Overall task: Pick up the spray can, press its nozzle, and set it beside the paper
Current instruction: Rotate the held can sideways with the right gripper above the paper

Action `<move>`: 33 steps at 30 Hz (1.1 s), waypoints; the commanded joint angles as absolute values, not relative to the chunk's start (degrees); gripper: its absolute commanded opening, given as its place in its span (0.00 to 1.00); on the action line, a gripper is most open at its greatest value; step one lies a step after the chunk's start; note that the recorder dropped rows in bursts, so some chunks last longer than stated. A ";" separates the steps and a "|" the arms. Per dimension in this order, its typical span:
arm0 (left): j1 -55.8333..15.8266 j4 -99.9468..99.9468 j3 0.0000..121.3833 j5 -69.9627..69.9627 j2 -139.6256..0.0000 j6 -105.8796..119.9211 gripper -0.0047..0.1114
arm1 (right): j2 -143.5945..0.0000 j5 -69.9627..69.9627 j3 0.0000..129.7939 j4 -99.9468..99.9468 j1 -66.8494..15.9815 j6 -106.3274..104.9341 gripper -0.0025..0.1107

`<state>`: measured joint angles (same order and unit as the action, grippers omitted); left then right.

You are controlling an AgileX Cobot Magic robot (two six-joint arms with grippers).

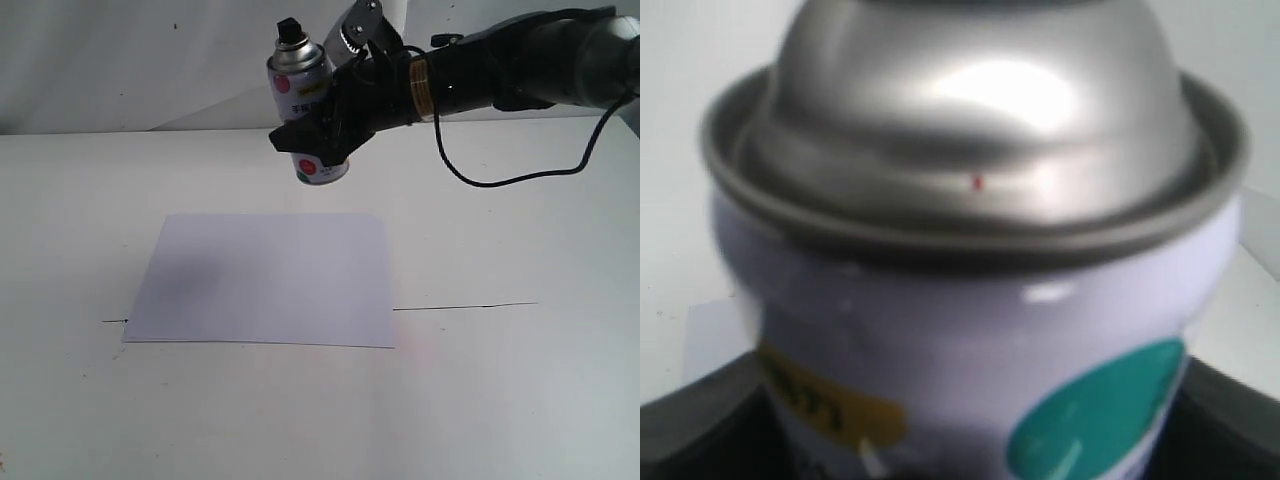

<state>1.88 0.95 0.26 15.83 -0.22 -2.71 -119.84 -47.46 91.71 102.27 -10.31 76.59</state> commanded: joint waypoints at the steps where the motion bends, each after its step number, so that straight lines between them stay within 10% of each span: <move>1: 1.70 0.97 0.00 15.22 0.00 -2.71 0.04 | -118.81 -47.16 91.79 99.95 -11.36 77.77 0.02; 33: 1.70 0.97 0.00 15.22 0.00 -2.71 0.04 | -116.22 -35.76 84.50 99.95 -11.43 71.47 0.02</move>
